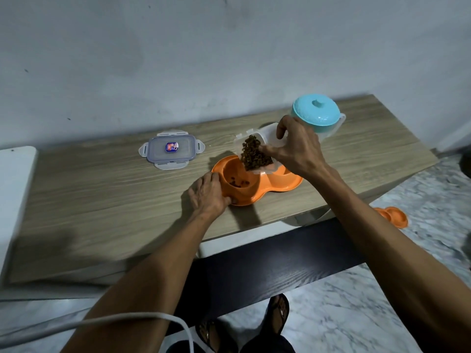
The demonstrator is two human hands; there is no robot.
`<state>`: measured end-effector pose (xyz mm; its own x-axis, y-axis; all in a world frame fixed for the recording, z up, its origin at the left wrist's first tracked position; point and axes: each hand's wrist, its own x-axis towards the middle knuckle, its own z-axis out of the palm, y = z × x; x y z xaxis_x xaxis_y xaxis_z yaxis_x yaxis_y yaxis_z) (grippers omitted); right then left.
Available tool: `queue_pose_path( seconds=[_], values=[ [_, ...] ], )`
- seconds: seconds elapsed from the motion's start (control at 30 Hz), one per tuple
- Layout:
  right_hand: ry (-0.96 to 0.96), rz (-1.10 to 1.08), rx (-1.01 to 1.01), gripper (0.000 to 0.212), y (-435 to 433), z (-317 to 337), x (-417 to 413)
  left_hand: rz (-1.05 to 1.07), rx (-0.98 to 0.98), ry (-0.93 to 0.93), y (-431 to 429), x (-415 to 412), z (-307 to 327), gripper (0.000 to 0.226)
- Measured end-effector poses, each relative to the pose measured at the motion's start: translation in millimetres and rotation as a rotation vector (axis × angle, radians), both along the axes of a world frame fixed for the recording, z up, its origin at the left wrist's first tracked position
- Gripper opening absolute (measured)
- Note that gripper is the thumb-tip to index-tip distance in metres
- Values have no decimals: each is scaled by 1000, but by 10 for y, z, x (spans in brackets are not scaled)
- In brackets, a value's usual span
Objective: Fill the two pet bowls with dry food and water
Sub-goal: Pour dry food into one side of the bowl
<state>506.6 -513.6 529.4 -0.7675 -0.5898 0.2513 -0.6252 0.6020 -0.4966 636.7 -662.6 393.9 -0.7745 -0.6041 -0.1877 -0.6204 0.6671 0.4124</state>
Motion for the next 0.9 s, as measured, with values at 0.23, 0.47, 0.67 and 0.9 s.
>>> queue_pose_path(
  seconds=[0.23, 0.47, 0.67, 0.9],
  values=[
    [22, 18, 6, 44, 2, -25, 40, 12, 10, -5, 15, 23, 14, 83],
    [30, 12, 4, 46, 18, -45, 45, 19, 13, 0, 16, 29, 32, 82],
    [20, 0, -7, 45, 40, -54, 32, 14, 14, -5, 28, 17, 26, 83],
    [7, -10, -37, 47, 69, -35, 9, 10, 16, -2, 28, 22, 23, 85]
  ],
)
